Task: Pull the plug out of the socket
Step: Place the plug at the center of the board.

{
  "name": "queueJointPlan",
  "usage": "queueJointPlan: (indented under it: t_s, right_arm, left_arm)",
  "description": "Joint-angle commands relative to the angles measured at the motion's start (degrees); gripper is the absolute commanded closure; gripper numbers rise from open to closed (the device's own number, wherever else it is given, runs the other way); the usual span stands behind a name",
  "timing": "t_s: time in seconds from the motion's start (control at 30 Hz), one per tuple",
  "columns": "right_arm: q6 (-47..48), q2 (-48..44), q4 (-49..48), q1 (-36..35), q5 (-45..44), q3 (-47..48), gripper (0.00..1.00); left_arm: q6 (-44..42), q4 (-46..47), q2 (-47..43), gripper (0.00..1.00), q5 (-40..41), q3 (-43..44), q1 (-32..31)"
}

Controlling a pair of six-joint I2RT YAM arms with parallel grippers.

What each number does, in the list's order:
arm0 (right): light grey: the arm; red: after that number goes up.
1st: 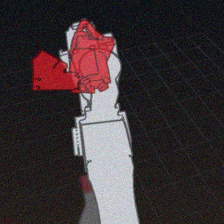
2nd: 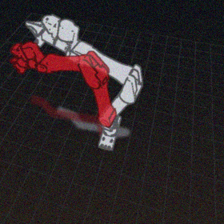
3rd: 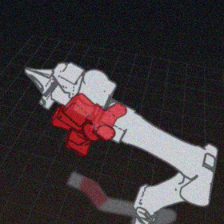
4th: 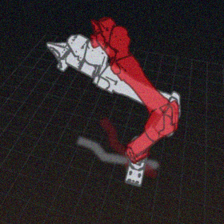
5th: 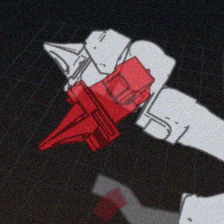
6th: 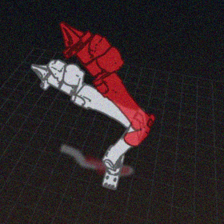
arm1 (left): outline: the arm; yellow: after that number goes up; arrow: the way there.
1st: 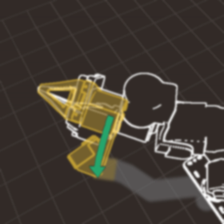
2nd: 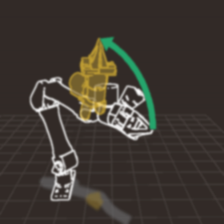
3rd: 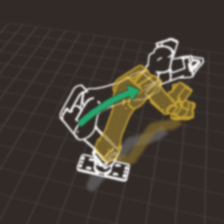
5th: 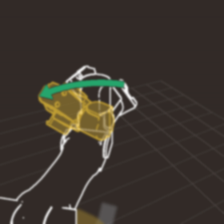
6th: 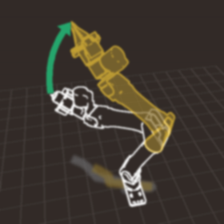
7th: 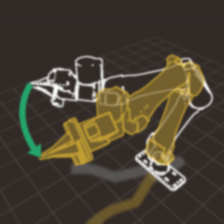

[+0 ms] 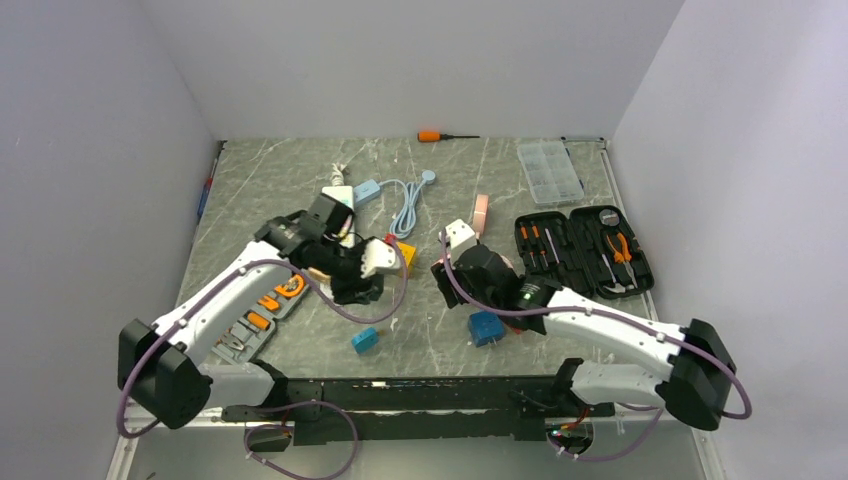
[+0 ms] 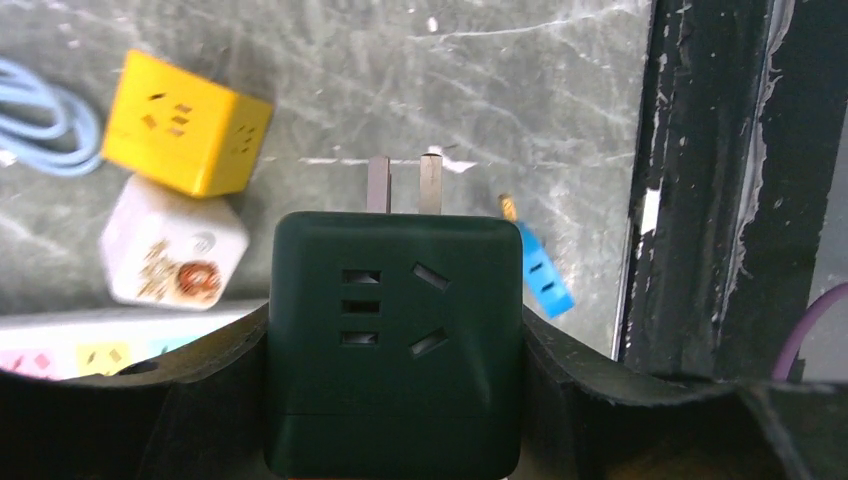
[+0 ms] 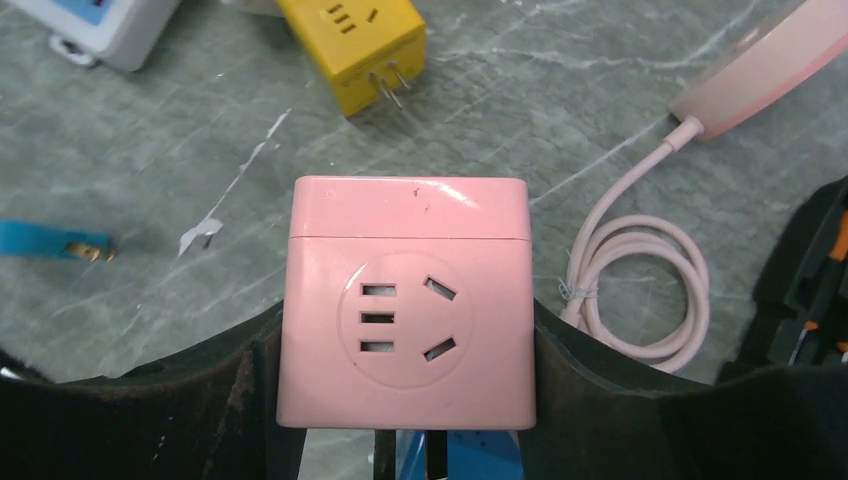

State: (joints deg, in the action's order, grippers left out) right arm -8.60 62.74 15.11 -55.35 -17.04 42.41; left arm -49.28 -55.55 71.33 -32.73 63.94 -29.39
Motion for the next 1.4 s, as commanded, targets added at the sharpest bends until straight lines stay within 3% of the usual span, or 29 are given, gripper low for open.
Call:
queueJointPlan:
  t_s: [0.0,0.37,0.5,0.73,1.27,1.37]
  right_arm:
    - [-7.06,5.31,-6.4,2.95,-0.87,0.62,1.0]
    - [-11.09,17.66,-12.79,13.17,2.89,1.77,1.0]
    - [-10.99,23.55,-13.94,16.3,4.4,4.46,1.0]
    - [-11.23,33.56,-13.71,20.48,5.67,10.37,1.0]
    - [-11.2,45.0,-9.41,22.65,4.92,19.67,1.0]
    - [-11.28,45.05,-8.97,22.7,4.94,19.69,1.0]
  left_arm:
    - [9.25,9.4,3.9,1.0,4.5,-0.94,-6.09]
    - [15.15,16.68,17.17,1.0,6.74,1.04,-11.88]
    - [16.67,19.42,20.94,0.96,6.37,1.99,-12.48]
    - [17.24,23.29,27.13,1.0,8.33,1.43,-13.9]
    - [21.76,30.5,36.3,1.0,6.46,2.28,-16.67]
    - [22.0,31.26,36.42,0.92,6.43,1.29,-17.1]
